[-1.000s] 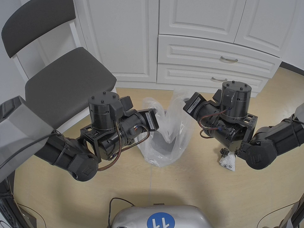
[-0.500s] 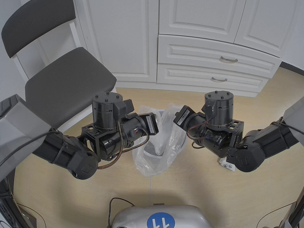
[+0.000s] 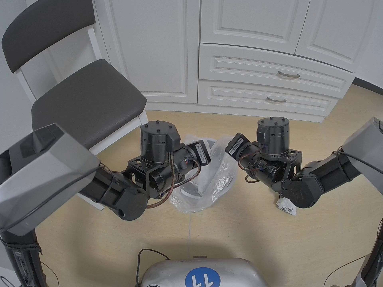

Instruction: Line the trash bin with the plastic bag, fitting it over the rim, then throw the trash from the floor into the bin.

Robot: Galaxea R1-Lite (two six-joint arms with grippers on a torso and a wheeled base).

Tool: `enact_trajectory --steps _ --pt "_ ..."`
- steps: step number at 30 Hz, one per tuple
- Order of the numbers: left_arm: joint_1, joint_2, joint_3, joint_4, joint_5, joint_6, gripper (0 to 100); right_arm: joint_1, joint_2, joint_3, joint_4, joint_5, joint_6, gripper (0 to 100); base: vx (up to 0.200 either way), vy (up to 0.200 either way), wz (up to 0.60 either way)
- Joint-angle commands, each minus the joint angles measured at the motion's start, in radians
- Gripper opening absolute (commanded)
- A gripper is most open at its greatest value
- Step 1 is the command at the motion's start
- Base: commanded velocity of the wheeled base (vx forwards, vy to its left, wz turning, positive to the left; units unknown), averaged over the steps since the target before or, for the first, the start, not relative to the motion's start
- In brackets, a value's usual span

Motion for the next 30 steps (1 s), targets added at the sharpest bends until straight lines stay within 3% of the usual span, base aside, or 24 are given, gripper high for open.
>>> enact_trajectory --steps 1,9,14,30 --pt "-0.001 0.046 -0.021 -0.007 0.003 -0.005 0 -0.032 0.043 -0.024 -0.003 0.006 0.018 0 0.0 0.0 0.0" --pt "0.008 0.105 -0.089 -0.007 0.004 -0.091 0 -0.08 0.107 -0.071 -0.041 0.005 0.061 0 0.0 0.0 0.0" --pt "0.038 0.117 -0.153 0.005 0.053 -0.132 0 -0.109 0.117 -0.07 -0.129 0.005 0.062 0 0.0 0.0 0.0" --pt "0.044 0.171 -0.163 0.011 0.055 -0.134 0 -0.106 0.193 -0.074 -0.164 0.005 0.082 0 0.0 0.0 0.0"
